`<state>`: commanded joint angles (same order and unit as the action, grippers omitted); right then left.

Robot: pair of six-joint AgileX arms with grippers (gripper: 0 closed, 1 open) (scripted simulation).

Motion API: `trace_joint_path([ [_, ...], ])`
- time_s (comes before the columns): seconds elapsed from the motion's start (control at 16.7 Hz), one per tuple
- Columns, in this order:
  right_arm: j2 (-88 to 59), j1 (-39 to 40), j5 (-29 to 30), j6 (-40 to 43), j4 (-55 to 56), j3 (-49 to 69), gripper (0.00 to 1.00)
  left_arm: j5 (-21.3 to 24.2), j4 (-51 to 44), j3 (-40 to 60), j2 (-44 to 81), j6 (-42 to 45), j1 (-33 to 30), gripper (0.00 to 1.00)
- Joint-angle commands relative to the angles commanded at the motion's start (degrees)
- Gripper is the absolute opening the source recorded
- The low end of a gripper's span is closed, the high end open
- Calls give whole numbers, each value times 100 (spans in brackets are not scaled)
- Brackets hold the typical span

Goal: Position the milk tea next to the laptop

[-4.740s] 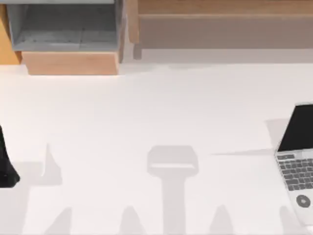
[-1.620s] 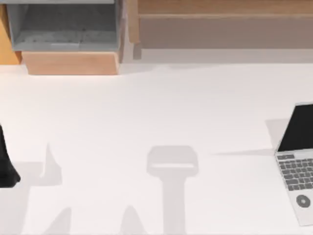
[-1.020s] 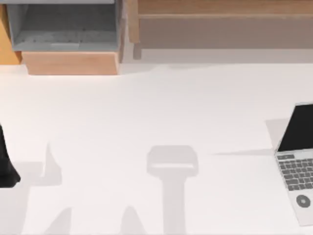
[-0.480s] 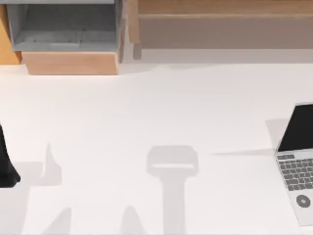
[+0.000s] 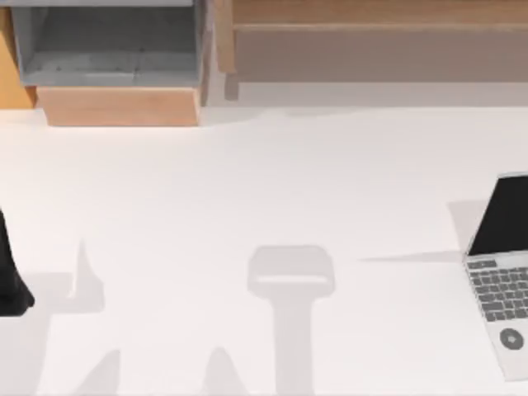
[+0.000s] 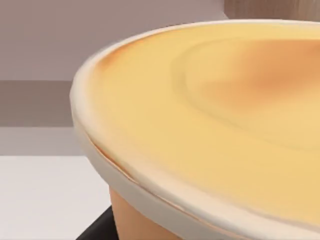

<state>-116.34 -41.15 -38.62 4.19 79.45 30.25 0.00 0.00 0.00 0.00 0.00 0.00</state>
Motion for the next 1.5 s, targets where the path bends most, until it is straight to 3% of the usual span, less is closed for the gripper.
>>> trace_joint_path([
  [0.42,156,-75,-42,19,53,88,0,0,0,0,0,0,0,100],
  [1.5,3052,-1759,-1215,273,-360,-1428,0,0,0,0,0,0,0,100],
])
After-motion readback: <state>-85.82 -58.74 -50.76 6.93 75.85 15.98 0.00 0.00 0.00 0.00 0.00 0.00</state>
